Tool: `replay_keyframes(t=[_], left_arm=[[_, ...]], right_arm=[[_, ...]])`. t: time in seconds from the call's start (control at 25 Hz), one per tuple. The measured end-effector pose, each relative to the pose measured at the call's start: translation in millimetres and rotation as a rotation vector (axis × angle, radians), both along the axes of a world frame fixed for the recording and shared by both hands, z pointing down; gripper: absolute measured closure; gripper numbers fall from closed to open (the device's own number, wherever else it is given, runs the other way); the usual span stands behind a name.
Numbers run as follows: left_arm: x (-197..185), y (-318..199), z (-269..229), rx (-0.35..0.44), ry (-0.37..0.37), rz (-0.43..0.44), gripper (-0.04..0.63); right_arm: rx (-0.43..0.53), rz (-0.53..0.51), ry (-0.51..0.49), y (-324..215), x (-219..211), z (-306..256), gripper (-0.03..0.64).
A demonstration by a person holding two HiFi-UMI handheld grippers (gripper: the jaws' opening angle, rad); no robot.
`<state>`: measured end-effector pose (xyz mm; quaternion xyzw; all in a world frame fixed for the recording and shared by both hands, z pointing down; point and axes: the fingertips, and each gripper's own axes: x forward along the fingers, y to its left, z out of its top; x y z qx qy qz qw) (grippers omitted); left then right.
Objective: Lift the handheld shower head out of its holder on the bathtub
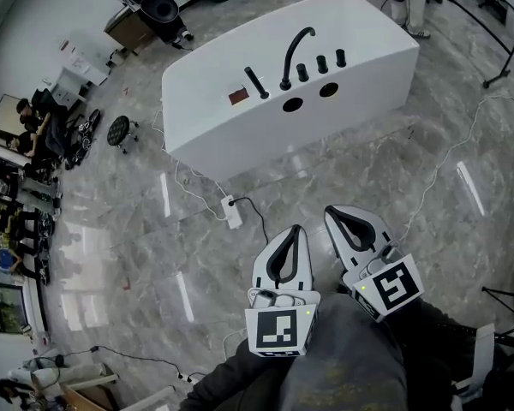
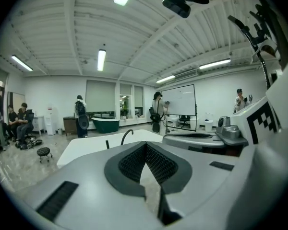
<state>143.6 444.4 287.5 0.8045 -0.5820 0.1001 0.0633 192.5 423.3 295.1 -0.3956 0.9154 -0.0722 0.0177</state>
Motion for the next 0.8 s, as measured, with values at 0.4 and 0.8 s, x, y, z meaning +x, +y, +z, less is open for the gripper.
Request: replay_keyframes(t=[0.4, 0.8], left_arm=[[-44.8, -37.2, 18.7, -0.021, 0.028, -0.09, 0.594], [-74.8, -127.3, 8.1, 0.026, 0.074, -0.019, 0.594]], right_arm=[[-0.053, -0.011, 0.014, -34.0, -22.2, 24.6, 0.614], [-0.026, 0.028, 0.066, -118.5, -58.5, 14.3, 0.614]])
